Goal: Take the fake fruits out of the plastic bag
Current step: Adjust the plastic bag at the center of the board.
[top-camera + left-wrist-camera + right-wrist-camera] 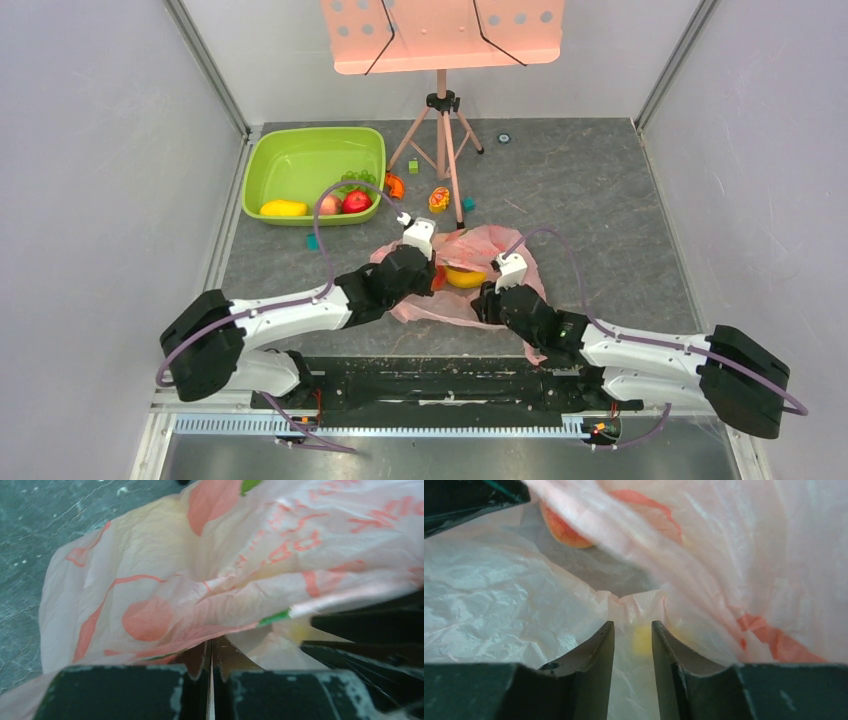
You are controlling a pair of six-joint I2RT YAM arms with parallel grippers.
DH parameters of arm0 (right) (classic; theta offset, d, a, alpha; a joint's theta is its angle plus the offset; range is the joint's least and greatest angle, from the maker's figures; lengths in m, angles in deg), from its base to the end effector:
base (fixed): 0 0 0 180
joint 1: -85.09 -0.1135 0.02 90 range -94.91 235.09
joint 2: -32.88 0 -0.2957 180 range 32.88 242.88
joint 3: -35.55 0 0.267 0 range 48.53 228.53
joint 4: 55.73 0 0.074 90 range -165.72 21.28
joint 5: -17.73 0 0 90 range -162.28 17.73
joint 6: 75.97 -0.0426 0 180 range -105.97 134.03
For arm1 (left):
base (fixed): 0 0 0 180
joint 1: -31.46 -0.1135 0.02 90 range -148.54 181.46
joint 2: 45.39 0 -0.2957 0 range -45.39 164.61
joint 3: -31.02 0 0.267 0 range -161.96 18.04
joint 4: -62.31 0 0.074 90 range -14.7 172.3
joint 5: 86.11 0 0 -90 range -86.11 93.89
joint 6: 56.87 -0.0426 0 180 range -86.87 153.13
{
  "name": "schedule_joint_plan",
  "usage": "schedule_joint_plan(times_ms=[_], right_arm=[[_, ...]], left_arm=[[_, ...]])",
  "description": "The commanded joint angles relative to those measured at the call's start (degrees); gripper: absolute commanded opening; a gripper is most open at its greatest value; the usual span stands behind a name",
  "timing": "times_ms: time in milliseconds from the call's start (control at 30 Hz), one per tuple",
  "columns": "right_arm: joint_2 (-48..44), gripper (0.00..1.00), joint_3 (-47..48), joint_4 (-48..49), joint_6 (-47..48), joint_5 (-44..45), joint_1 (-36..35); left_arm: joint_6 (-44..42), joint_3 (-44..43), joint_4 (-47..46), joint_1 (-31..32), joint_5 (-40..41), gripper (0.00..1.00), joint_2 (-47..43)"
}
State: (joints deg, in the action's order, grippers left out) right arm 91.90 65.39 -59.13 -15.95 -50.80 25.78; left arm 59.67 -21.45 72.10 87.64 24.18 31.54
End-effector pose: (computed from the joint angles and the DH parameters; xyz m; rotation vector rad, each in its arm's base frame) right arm 0.1138 0.1612 0.1756 -0.3253 2.1167 0.5325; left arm 0.1739 -0.2330 0.2269 0.3537 2.1336 -0.4633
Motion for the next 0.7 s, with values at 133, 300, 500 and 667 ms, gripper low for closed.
schedule_joint_plan(times_ms=[133,300,500,667], right_arm=[[-1.7,0.33,1.4,6.5,4.1,-2.8,-0.2],[0.3,0.14,-0.5,10.6,7.3,-8.1,-0.5],[4.6,0.01,-2.3,12.6,8.0,-5.9,-2.4],[6.0,0.00,-1.2,10.7,7.3,-3.0,-3.4]], left_arm=[[0.4,1.1,-1.6,4.7,-4.0,0.02,-9.0],[3.9,5.5,-1.3,9.0,-2.2,0.02,-12.0],[8.9,11.1,-2.3,12.7,2.1,0.02,-9.8],[11.0,13.3,-2.5,14.2,5.3,0.02,-8.2]])
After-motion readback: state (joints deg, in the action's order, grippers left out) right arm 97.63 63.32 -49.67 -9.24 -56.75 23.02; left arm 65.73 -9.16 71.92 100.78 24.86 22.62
